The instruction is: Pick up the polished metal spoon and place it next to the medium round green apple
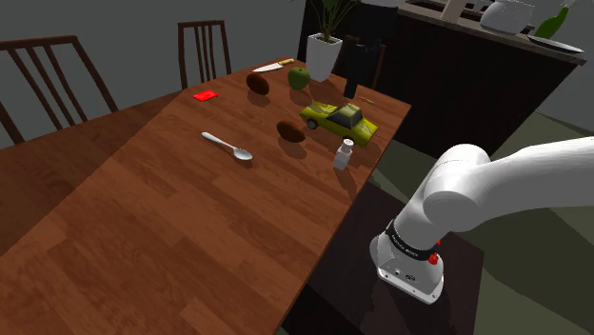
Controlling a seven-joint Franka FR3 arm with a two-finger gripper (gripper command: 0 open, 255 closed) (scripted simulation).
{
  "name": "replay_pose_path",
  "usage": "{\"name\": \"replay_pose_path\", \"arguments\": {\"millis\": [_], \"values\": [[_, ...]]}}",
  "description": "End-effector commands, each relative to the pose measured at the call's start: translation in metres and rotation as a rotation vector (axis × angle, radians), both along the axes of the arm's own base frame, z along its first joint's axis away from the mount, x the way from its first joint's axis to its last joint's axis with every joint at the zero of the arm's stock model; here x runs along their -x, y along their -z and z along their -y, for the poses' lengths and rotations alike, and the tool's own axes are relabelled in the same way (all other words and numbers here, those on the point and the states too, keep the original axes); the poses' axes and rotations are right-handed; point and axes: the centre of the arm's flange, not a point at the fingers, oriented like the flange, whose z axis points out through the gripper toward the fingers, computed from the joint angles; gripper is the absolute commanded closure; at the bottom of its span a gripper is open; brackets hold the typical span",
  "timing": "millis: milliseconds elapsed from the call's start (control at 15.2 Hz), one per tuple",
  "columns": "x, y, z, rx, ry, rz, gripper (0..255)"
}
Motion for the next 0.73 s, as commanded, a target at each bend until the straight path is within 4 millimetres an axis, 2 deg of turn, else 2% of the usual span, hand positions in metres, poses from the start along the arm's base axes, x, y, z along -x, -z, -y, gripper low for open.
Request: {"name": "replay_pose_path", "arguments": {"millis": [0,660], "values": [[0.000,0.000,0.000,0.000,0.000,0.000,0],[-0.108,0.071,-0.035,-0.044,0.022,-0.030,0]]}}
